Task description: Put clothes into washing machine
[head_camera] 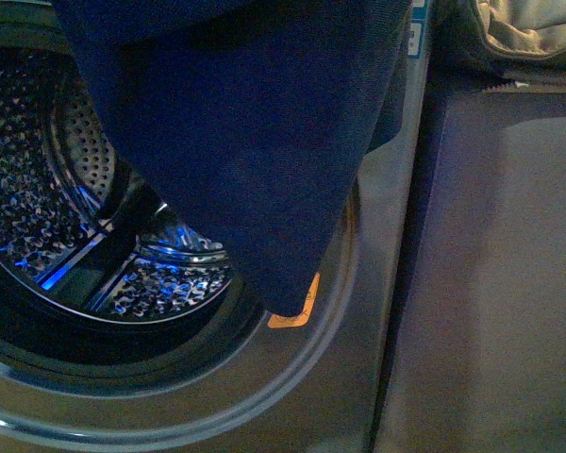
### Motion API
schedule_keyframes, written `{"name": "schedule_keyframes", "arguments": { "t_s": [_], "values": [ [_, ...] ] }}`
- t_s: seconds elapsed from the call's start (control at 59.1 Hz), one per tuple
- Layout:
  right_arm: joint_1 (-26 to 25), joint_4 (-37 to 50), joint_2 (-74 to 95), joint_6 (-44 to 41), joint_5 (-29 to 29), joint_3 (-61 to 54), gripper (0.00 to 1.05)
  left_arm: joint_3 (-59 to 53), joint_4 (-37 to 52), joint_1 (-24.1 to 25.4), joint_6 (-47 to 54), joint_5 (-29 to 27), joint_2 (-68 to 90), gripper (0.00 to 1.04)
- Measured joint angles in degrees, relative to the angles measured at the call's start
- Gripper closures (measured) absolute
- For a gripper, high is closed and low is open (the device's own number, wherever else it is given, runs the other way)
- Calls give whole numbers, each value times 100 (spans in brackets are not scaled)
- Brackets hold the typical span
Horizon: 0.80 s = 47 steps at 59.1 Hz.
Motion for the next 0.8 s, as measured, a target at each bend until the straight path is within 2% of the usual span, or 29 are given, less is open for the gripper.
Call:
{"name": "schedule_keyframes", "arguments": {
  "t_s": [0.22,0.525,0.643,0.796],
  "values": [
    [0,0,0,0,0,0,93,1373,1390,-275,-590,608,1405,7],
    [0,0,0,0,2,0,93,2684,1147,-1451,-1075,688,2280,7],
    [0,0,0,0,2,0,93,3187,616,-2190,-951,446,2479,7],
    [0,0,0,0,2,0,93,3475,214,-2861,-678,199,2656,7]
  ]
}}
